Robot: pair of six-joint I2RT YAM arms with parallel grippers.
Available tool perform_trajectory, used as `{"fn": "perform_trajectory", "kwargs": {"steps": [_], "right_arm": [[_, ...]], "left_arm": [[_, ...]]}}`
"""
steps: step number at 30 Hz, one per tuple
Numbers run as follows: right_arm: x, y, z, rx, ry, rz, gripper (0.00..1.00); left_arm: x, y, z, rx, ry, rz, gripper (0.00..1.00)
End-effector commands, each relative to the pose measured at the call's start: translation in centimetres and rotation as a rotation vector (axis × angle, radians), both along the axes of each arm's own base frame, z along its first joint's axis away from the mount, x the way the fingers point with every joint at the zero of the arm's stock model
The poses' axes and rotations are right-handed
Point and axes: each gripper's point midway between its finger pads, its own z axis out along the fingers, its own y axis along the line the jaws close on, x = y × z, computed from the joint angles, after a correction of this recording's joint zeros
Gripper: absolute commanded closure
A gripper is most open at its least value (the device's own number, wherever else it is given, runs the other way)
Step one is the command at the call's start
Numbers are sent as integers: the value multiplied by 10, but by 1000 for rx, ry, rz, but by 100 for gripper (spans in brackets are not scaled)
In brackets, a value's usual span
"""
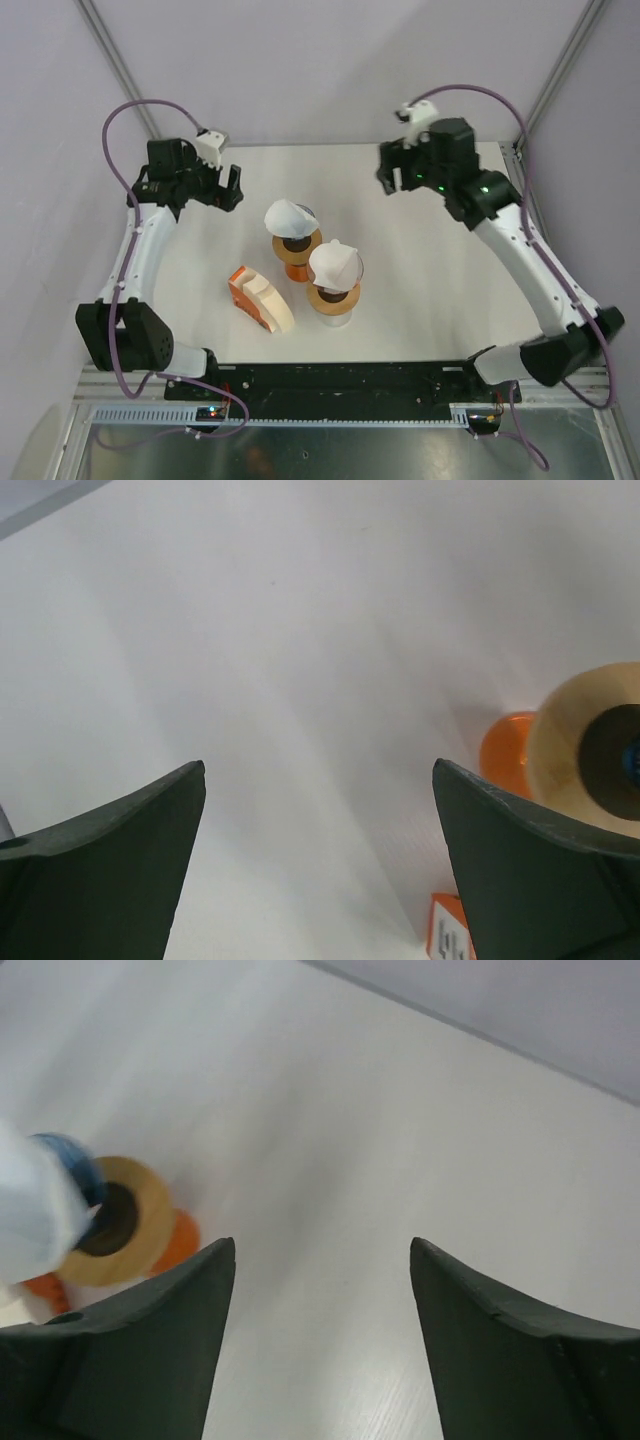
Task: Place the coffee filter in the dripper
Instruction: Reset both arms
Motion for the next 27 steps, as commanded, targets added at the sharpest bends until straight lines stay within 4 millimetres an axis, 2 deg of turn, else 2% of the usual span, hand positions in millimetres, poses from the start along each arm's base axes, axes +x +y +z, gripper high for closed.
{"fn": "perform_trajectory", "kwargs": {"steps": [1,5,7,9,12,14,17,22,27], "right_arm": [[18,-64,-7,157,-12,-208,23],[26,-152,-39,188,-14,-484,21],[25,-185,-53,219,-22,-579,20],[22,-211,-68,233,-44,-650,20],[16,-243,-95,216,-100,-755,20],[12,-257,-111,211,-140,-803,19],[5,-267,-137,211,-176,-838,18],[-12,-277,-183,202,-226,-888,18],[-31,-278,-215,208,-288,-883,18]], "left_arm": [[27,34,13,37,-193,143,0],[37,59,-9,-27,-280,260,0],[40,74,-19,-33,-332,339,0],[40,85,-33,-31,-377,402,0],[33,89,-57,-37,-415,440,0],[28,88,-73,-58,-422,446,0],[16,80,-97,-111,-414,427,0],[8,73,-94,-163,-465,394,0],[6,73,-97,-229,-444,438,0]]}}
